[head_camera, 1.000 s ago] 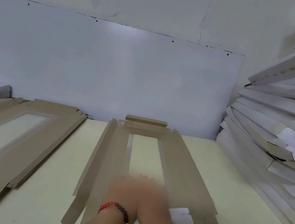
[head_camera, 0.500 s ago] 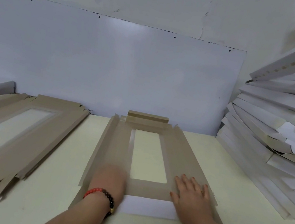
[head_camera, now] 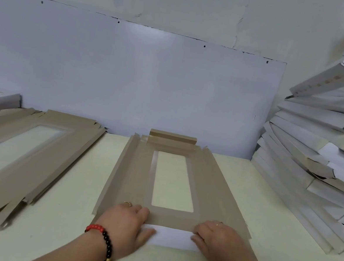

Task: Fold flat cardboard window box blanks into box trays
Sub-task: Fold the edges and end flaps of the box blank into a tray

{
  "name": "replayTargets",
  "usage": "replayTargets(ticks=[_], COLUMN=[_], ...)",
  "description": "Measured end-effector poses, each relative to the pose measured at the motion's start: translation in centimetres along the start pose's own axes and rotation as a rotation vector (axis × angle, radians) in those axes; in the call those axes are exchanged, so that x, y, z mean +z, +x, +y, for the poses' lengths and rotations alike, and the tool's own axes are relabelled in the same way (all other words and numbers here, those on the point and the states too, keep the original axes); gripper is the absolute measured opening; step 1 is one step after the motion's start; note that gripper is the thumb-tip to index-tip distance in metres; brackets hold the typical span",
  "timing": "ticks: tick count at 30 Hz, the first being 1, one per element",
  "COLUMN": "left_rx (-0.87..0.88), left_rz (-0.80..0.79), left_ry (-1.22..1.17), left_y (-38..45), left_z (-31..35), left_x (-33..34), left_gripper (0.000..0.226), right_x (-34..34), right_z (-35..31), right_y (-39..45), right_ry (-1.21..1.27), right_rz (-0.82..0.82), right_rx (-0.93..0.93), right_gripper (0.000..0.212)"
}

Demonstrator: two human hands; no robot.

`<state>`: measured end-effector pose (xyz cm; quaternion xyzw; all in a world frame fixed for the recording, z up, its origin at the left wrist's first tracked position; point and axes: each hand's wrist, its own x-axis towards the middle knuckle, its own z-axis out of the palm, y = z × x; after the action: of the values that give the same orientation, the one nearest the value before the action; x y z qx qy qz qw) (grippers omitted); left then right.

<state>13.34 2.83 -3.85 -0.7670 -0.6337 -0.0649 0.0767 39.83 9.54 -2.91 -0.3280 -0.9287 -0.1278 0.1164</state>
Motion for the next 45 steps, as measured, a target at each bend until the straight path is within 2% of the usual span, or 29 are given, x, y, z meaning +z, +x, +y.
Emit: replayTargets(ticks=[3,5,8,11,14,16,19,21,27,33,39,45], left_rx=[0.109,0.149,0.225,0.141,-0.031,-0.107,-0.188,-0.226,-0.221,-0.289,-0.386,-0.437], left_rz=[0.011,0.01,0.058,-0.019,-0.182,-0.215,-0.251,-0.275,-0.349,-0.412,-0.446,-0.436], left_ry=[0.017,0.026,0.029,0.067,-0.022,-0.026,0.022,0.002,0.036,0.071,0.054,-0.005], left_y=[-1.4,-1.4,-0.9,0.2,2.4,3.6,4.6,4.8,4.7,4.5,4.2,3.8], left_z=[-0.2,-0.2,0.4,1.4,1.8,2.1,2.6,2.7,2.1,0.4,-0.9,-1.8], left_x=[-0.1,-0.7,-1.2,-1.9,-1.8,-1.3,0.3,1.4,2.6,2.3,2.3,1.7], left_gripper=[0.057,0.05,0.029,0.021,0.018,0.027,0.053,0.06,0.065,0.068,0.071,0.077], right_x=[-0.4,-0.7,-0.6,-0.5,-0.3,0.2,1.6,2.5,4.3,4.7,5.4,4.6], right_z=[0.2,0.1,-0.9,-1.6,-2.1,-2.5,-3.6,-3.9,-2.6,1.8,4.2,4.4], right_y=[-0.4,-0.4,0.0,0.9,2.5,3.9,5.6,6.3,6.5,5.2,3.7,2.8], right_ry=[0.002,-0.054,-0.246,-0.277,-0.123,-0.042,0.014,0.075,0.095,0.064,0.089,0.236], right_rz=[-0.05,-0.081,-0.084,-0.106,-0.141,-0.16,-0.184,-0.239,-0.377,-0.488,-0.468,-0.255], right_rx=[-0.046,-0.051,-0.103,-0.028,0.054,0.092,0.184,0.246,0.238,0.38,0.485,0.574], right_gripper=[0.036,0.04,0.031,0.029,0.014,0.029,0.039,0.049,0.06,0.062,0.061,0.049])
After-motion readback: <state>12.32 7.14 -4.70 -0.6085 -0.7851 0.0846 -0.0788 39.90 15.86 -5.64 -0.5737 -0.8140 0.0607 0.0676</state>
